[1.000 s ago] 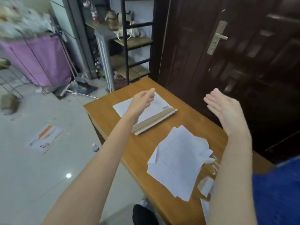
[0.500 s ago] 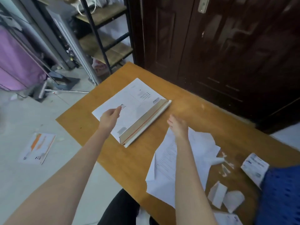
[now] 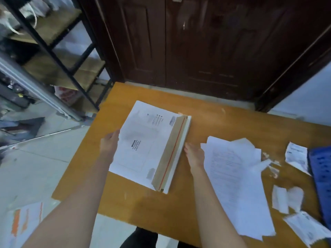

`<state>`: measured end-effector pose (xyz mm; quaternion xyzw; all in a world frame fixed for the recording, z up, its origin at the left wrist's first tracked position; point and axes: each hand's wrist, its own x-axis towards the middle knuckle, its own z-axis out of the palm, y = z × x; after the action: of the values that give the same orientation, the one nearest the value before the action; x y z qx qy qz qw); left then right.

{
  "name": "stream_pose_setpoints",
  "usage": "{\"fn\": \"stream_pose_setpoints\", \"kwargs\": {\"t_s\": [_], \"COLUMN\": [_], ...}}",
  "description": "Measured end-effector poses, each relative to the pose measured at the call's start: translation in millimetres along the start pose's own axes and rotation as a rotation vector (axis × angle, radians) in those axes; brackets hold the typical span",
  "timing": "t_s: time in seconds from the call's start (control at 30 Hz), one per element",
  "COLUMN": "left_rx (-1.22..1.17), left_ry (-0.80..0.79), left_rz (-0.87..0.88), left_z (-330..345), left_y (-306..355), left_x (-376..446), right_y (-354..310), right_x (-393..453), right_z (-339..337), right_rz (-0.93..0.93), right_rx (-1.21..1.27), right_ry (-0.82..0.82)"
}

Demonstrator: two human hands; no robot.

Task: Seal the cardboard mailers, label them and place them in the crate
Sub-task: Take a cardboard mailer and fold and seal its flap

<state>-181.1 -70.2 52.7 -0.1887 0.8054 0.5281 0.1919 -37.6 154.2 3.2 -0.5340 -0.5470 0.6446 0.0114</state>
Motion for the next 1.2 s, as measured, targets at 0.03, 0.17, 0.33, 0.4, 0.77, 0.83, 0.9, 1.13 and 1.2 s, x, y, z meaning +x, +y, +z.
{"fn": "stream_pose_setpoints", "kwargs": {"t_s": [0.03, 0.17, 0.33, 0.4, 0.77, 0.83, 0.9, 1.13, 1.2], "left_rx": [0.013, 0.177, 0.456, 0.545, 0.487, 0.447, 0.447, 0.748, 0.745], "left_ry": [-0.004, -0.014, -0.07, -0.072, -0.28, -0.334, -0.343, -0.226, -0.209], "left_rz": [0.009, 0.106, 0.11, 0.107, 0.003, -0.047, -0.049, 0.085, 0.063], "left_z": [-1.6, -3.1, 3.1, 4.6, 10.4, 10.9, 11.9, 9.8, 9.0], "left_y": [0.7, 1.2, -5.1, -5.9, 3.0, 4.8, 7.7, 10.9, 10.6], "left_x": [8.5, 28.8, 43.6, 49.3, 49.1, 46.9, 42.8, 33.9, 31.4], "right_y": [2.7, -0.3, -0.8, -3.2, -9.7, -8.0, -7.5, -9.3, -9.9], "right_x": [-0.9, -21.5, -32.8, -38.2, -45.8, -47.7, -49.8, -55.8, -54.3], "right_z": [4.3, 13.7, 22.0, 25.6, 25.3, 20.1, 16.7, 14.6, 16.7], "right_rz": [0.004, 0.002, -0.034, -0.042, -0.026, -0.02, -0.031, -0.122, -0.138], "right_rx": [-0.013, -0.067, -0.159, -0.233, -0.449, -0.401, -0.394, -0.399, -0.371], "right_ry": [0.031, 0.119, 0.13, 0.169, 0.343, 0.364, 0.37, 0.285, 0.296]}}
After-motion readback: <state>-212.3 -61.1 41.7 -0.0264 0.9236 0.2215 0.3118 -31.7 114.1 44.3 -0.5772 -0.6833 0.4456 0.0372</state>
